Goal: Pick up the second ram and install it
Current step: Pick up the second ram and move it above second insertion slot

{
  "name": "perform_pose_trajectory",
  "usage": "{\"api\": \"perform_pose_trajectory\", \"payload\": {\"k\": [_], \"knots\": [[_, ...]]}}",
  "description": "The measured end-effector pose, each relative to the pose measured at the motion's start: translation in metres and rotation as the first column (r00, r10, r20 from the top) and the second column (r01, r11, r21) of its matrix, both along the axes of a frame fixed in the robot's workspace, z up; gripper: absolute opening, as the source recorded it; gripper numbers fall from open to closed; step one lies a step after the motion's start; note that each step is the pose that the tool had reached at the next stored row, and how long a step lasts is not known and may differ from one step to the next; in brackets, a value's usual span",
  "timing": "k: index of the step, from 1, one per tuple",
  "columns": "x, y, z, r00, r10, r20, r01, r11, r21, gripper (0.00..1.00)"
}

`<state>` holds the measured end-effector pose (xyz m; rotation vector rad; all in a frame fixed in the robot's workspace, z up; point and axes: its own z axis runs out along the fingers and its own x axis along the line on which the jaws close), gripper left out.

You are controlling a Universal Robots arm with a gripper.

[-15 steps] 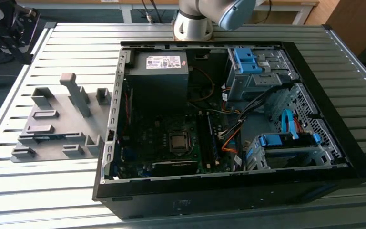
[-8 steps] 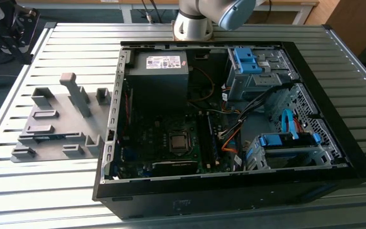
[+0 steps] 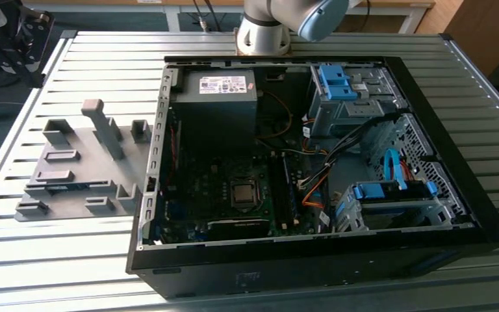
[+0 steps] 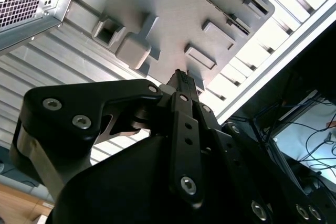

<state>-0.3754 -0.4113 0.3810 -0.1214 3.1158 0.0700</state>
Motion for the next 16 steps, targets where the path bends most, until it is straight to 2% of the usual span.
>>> {"api": "perform_pose_trajectory", "payload": {"k": [16], "knots": [[0.0000, 0.0000, 0.0000, 0.9999, 0.011, 0.0000, -0.011, 0.9999, 0.0000, 0.11]]}}
